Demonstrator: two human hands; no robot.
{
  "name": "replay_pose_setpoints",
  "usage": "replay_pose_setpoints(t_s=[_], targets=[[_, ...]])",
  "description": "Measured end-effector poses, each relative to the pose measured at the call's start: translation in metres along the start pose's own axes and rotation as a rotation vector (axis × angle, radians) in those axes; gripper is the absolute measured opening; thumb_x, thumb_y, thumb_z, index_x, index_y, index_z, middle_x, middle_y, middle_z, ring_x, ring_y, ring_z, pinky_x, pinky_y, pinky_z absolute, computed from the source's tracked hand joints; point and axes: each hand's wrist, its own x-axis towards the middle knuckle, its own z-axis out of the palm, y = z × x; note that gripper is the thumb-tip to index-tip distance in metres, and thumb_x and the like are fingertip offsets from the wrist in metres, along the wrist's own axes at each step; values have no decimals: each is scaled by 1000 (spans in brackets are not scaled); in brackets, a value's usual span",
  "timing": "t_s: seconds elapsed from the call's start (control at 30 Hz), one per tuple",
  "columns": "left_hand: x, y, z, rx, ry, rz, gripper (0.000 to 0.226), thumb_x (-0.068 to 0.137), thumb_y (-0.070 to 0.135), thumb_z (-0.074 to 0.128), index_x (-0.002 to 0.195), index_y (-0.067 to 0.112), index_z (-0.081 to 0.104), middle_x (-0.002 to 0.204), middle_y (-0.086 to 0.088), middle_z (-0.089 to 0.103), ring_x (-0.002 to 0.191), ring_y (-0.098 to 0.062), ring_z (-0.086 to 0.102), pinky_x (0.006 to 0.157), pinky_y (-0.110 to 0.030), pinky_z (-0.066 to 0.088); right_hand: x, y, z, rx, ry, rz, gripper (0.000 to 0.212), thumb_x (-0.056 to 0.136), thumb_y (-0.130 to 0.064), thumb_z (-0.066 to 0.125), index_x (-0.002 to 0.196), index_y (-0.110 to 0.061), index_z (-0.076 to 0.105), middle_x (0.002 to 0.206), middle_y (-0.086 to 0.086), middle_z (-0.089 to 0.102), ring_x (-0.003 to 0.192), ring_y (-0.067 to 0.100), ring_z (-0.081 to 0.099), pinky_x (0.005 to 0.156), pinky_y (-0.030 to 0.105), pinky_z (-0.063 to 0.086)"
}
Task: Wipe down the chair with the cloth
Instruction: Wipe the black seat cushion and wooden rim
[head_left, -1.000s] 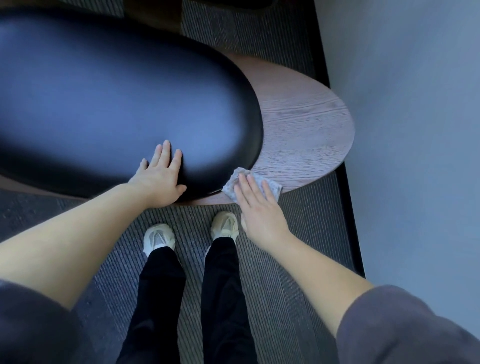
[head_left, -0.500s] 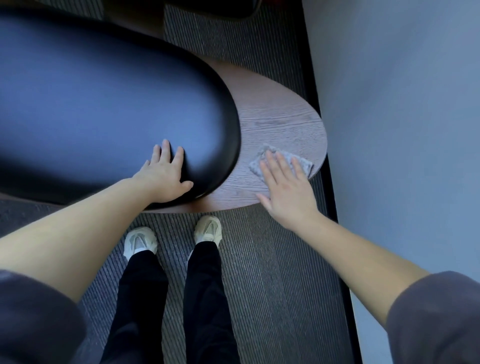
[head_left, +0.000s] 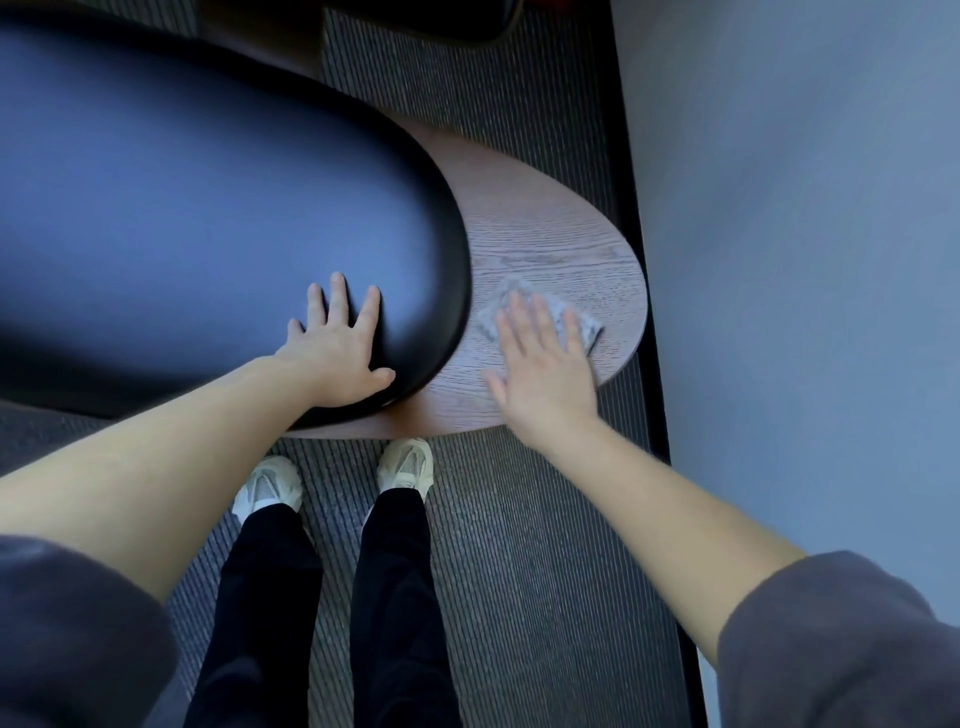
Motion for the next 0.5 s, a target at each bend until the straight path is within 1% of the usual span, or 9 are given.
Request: replay_pose_setpoints(t_s=[0.07,0.13,0.17,0.23,0.3,0.33,0.43,0.5], targets=[[1,3,-1,18,-21,-18,97,94,52,49,152,20,-21,156,-20,-30,145,-43,-19,118,-57,11,-18,-28,13,31,-30,-131,75,98,-54,33,157,-12,12,164,9,2,152,26,-2,118,51,-10],[2,4,-2,24,-28,-26,97,94,52,49,152,20,-22,156,-20,-30,145,-43,-18,118,-57,12,-33,-44,21,19,-54,-206,75,95,-55,40,155,-13,22,164,8,9,152,26,6,118,51,-8],[3,3,-2,27,-25,-25,96,94,51,49,152,21,-22,156,-19,-29,146,-42,-18,118,-56,13,-35,-44,22,12,-65,-222,74,96,-54,40,155,-14,22,164,7,8,152,25,6,118,50,-9],[3,0,-2,35,-17,-17,95,95,51,49,152,23,-21,157,-17,-28,146,-41,-17,118,-55,16,-29,-29,17,-13,-65,-226,71,100,-52,31,157,-15,12,164,5,-1,152,23,-3,117,48,-15],[2,-1,-3,34,-15,-12,94,95,51,49,152,24,-21,157,-17,-27,147,-39,-17,118,-54,17,-13,-1,7,-53,-22,-131,69,101,-51,21,157,-14,2,164,5,-6,151,23,-8,117,48,-15],[2,-1,-3,32,-13,-15,94,94,51,49,152,25,-21,158,-16,-27,147,-39,-17,118,-54,18,-3,15,0,-81,5,-60,69,102,-51,19,156,-14,0,164,5,-6,151,23,-8,118,48,-13],[2,4,-3,3,-5,-56,95,94,54,48,152,26,-20,158,-15,-27,147,-38,-17,117,-57,18,21,57,-15,-100,29,106,69,102,-51,19,157,-13,2,165,7,-4,151,24,-7,119,49,-10],[4,13,-2,-26,8,-95,96,93,59,47,152,26,-21,158,-16,-27,147,-39,-17,116,-60,17,25,64,-19,-81,38,129,70,101,-51,20,156,-13,2,165,7,-4,151,24,-7,118,50,-11]])
